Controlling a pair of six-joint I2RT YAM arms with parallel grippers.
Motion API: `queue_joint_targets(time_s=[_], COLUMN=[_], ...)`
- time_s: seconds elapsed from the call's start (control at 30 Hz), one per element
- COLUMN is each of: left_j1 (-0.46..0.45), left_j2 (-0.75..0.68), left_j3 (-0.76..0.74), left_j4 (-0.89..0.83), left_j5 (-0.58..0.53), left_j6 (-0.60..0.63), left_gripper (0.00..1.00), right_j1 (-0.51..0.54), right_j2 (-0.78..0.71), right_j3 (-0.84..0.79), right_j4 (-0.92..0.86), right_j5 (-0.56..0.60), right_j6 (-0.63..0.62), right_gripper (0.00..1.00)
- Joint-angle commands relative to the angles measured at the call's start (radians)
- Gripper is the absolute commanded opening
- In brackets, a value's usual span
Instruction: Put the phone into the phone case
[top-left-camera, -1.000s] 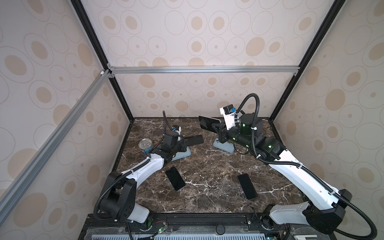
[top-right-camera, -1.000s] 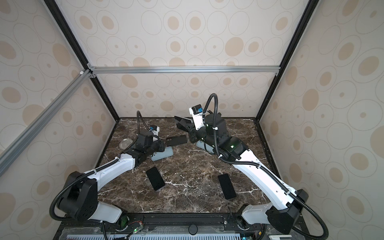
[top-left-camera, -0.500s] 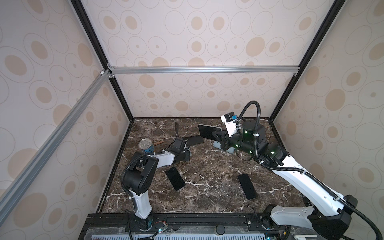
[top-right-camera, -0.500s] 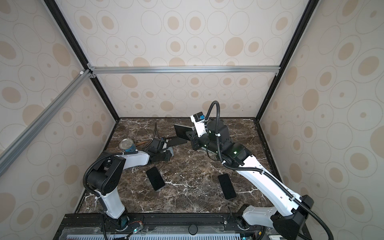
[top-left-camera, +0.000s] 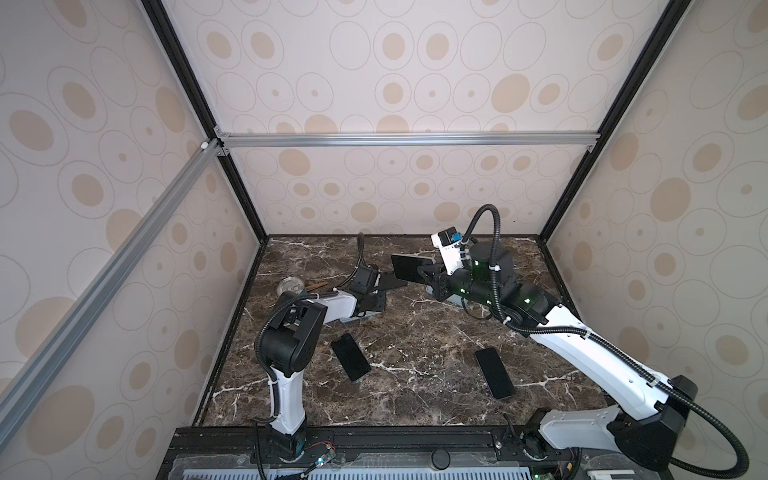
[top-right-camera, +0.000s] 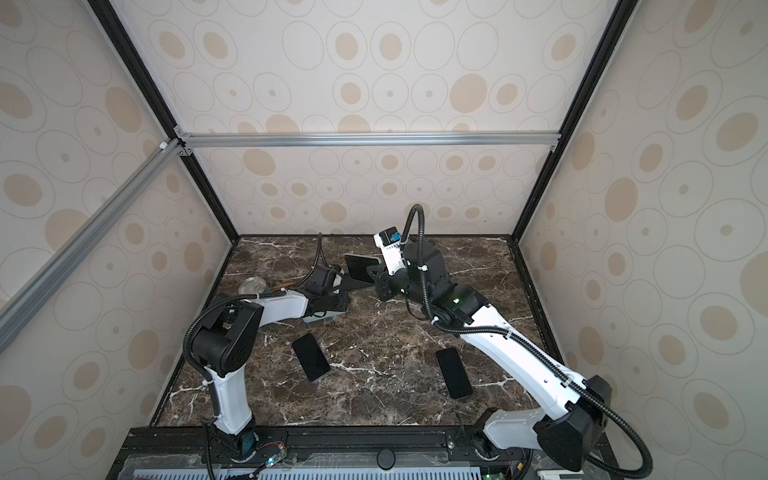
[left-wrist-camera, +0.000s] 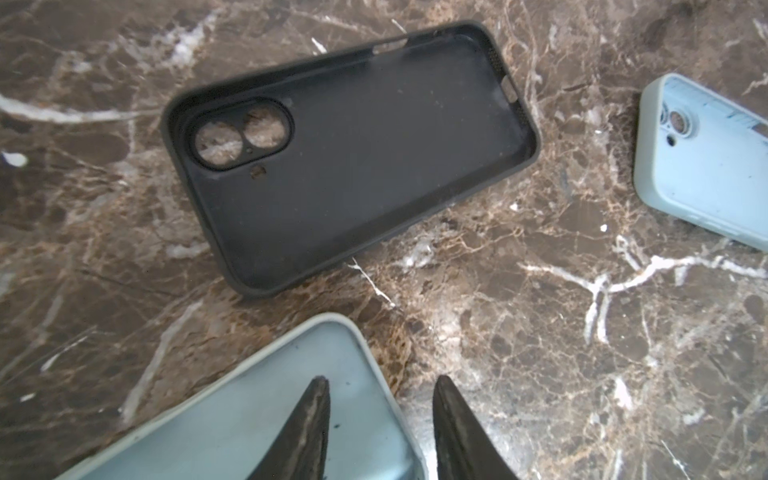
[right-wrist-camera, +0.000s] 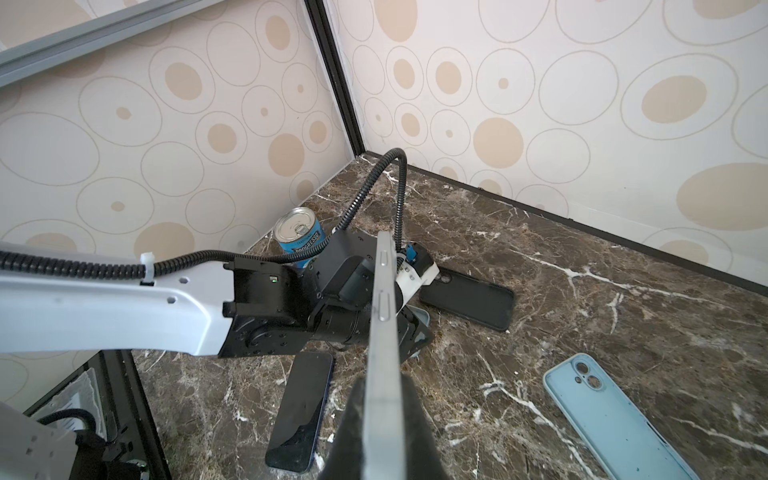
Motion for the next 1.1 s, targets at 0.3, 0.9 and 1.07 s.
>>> queue_joint_targets(time_s=[0.3,0.9,1.07], left_j1=[0.000,0.026,0.025], left_j2=[-0.044,0.030,0.004], left_j3=[0.110,0.178,0.146], left_j4=[-0.115,-0.140,-0.159], left_j5=[0.040,0.079,0.096], left_j6=[0.027,0.054,0.042], left_gripper=[0.42,0.43,0.42], right_j1=[-0.044,-0.068,-0.068], right_j2=[0.065,0.060,0.042], right_j3=[0.118,0.114,0.108], right_j4=[0.124,0.131,0.130], right_j5=[-0.025,-0.034,-0.035], right_j6=[-0.055,-0.022,-0.015], right_gripper=[0.00,0.00,0.00])
